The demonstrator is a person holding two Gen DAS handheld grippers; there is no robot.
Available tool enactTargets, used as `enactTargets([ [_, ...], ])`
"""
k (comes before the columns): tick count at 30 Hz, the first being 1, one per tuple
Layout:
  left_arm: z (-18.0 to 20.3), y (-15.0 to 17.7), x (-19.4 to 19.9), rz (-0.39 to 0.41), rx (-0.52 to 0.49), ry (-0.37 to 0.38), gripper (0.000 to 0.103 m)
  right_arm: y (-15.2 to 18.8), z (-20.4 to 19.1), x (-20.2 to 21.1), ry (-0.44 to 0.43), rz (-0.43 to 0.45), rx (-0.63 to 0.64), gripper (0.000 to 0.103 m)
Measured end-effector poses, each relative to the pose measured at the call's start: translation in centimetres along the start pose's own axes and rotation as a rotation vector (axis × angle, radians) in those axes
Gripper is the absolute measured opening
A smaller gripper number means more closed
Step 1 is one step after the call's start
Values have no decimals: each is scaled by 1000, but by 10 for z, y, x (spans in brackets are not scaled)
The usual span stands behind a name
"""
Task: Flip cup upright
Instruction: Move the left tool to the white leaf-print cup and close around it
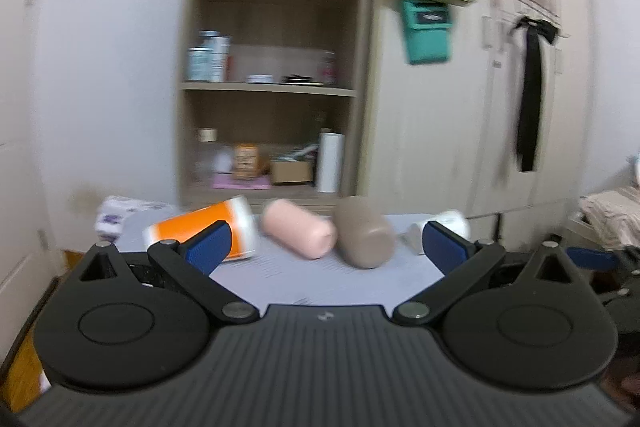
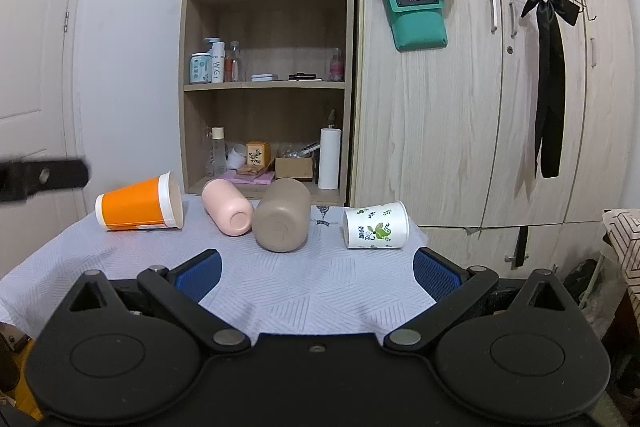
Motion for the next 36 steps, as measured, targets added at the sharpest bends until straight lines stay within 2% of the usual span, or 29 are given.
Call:
enactTargets([
  [4,35,-3,-37,-73,-99,93,103,4,14,-6,7,31,35,103],
  [8,74,3,-84,-146,-215,180,101,17,34,-23,15,17,69,103],
  [15,129,31,-167,-282,-431,299,100,36,77,-56,-13,-35,-13,103],
  [21,151,47,-234,-358,-527,346,99,41,79,-86,-63,-60,-4,103],
  [25,156,60,-266,-369,-607,350,98,41,73,-108,-88,-83,32,103],
  [27,161,68,-282,-401,-652,361,98,42,72,-116,-97,-89,32,103],
  [29,166,78,-293,-446,-726,377,98,42,71,-120,-104,-91,31,103],
  [31,171,85,-303,-436,-801,372,98,43,70,-123,-117,-97,31,103],
  [36,178,97,-317,-464,-873,388,98,50,74,-123,-173,-113,-29,103],
])
Point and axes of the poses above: each gripper's, at about its wrist camera, not at the fingertips, and x roughly against the way its jaws point, z to its right, y to its underside, the point moved 9 cm from there along -x, roughly the way its jaws point, and after that the axes turned 11 degrees about x, right-handed, at the moved point
